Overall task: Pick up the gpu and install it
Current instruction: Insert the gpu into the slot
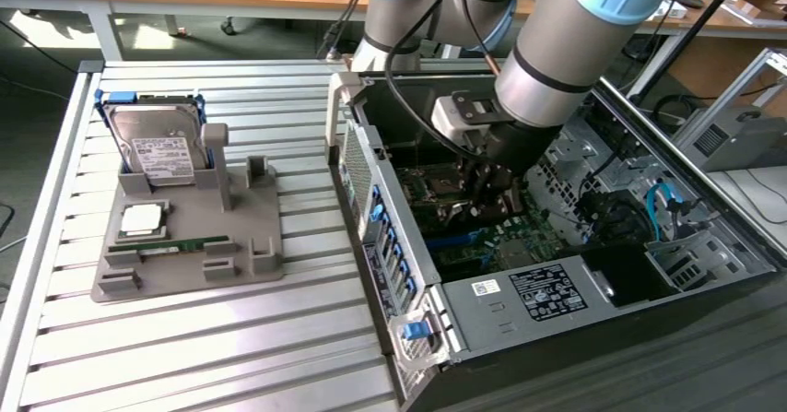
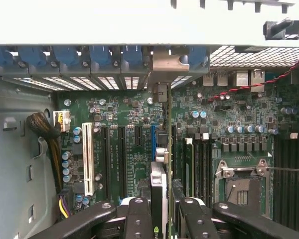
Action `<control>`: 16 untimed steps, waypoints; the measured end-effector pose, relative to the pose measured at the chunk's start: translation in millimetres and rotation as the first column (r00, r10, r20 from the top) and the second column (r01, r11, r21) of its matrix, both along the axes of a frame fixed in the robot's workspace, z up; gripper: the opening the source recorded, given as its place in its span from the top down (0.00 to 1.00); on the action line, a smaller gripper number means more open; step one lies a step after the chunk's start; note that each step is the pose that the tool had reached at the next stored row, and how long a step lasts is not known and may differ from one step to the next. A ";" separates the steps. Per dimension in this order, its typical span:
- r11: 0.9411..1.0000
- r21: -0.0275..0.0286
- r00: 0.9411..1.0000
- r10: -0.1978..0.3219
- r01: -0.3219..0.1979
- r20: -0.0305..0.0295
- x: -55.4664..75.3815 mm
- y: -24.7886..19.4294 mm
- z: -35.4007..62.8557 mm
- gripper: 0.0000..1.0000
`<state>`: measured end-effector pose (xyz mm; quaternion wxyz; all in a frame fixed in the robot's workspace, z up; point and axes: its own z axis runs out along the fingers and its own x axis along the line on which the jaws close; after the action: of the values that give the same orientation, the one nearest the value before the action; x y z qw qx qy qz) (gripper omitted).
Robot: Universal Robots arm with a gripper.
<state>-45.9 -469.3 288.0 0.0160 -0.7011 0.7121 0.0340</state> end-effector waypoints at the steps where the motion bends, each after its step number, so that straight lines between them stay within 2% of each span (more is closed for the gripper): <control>1: 1.000 -0.001 1.000 0.000 0.000 0.000 0.0 0.0 -0.2 0.73; 3: 1.000 -0.006 1.000 0.000 0.000 0.000 0.2 0.0 -0.4 0.73; 4: 1.000 -0.012 1.000 0.000 0.000 0.000 0.2 0.0 -0.4 0.73; 5: 1.000 -0.020 1.000 0.000 0.000 0.000 0.2 0.0 -0.6 0.73; 10: 1.000 -0.025 1.000 0.000 0.000 0.000 0.6 0.0 -1.0 0.73; 16: 1.000 -0.025 1.000 -0.007 0.007 0.000 6.7 0.0 -3.9 0.73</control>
<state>-39.1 -469.3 284.1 0.0071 -0.6986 0.7150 0.0251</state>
